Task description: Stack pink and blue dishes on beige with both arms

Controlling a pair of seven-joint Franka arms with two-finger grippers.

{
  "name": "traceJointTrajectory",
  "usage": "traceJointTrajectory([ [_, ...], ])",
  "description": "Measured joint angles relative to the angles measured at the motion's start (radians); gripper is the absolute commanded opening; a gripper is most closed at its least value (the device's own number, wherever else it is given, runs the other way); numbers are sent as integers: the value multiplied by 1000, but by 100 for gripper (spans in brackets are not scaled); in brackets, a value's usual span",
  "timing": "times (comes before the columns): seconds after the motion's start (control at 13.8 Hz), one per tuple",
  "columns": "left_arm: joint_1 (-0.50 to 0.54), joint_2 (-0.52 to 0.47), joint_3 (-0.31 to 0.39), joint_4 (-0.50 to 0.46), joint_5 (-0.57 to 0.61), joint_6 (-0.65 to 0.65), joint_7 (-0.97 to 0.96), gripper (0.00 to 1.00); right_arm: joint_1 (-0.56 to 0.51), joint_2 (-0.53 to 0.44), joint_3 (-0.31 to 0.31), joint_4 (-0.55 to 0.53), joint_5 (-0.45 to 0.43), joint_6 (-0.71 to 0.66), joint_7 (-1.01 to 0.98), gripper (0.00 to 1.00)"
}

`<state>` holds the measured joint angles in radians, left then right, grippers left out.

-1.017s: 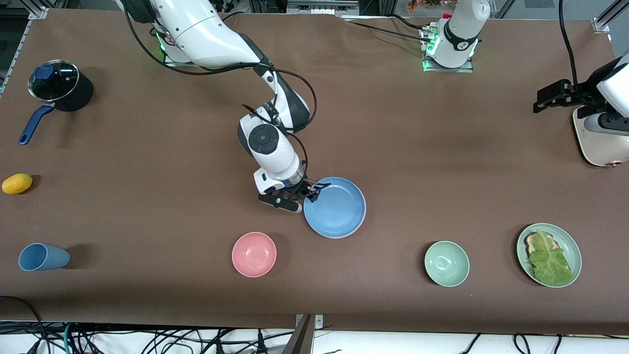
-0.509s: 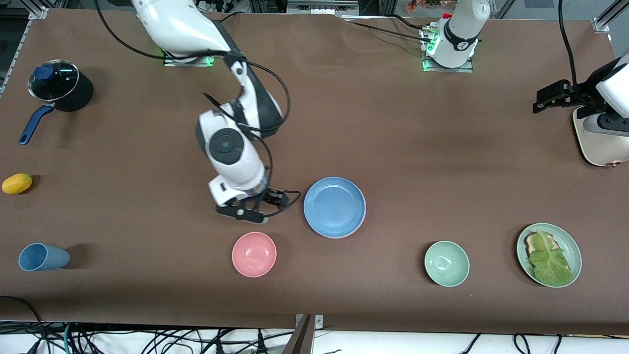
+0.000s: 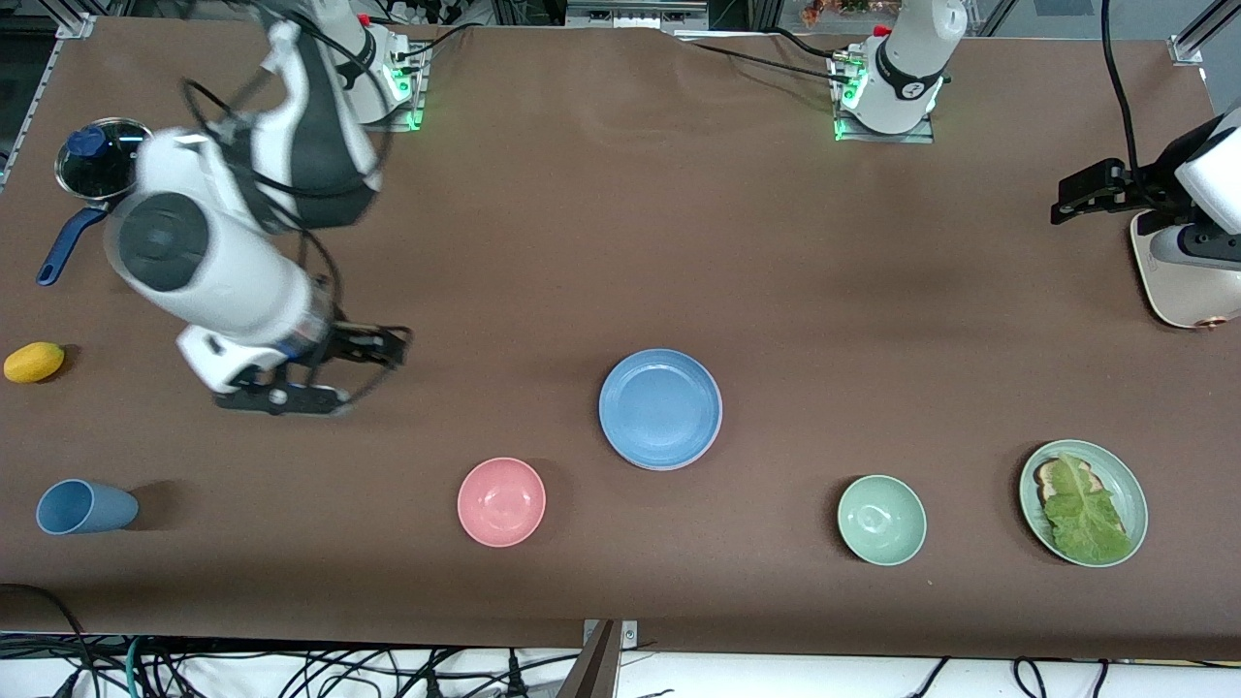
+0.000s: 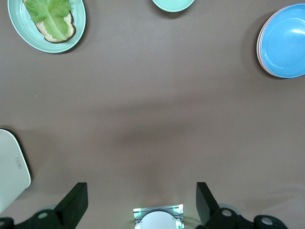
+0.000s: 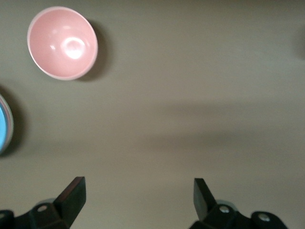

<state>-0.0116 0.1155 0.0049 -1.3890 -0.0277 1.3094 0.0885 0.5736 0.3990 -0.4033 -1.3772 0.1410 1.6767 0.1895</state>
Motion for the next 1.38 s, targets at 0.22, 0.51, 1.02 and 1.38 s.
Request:
traceJointTrajectory([
  [0.22, 0, 1, 0, 0, 0, 0, 0, 100, -7, -131, -58, -49, 0, -104, -74, 100],
  [0.51, 0, 2, 0, 0, 0, 0, 0, 100, -7, -244, -96, -74, -3, -185, -119, 100],
  [1.02, 0, 2, 0, 0, 0, 0, 0, 100, -115, -287, -8, -83, -52, -236, -192, 100],
  [1.38, 0, 2, 0, 0, 0, 0, 0, 100, -411, -403, 331, -208, -121, -196, -192, 100],
])
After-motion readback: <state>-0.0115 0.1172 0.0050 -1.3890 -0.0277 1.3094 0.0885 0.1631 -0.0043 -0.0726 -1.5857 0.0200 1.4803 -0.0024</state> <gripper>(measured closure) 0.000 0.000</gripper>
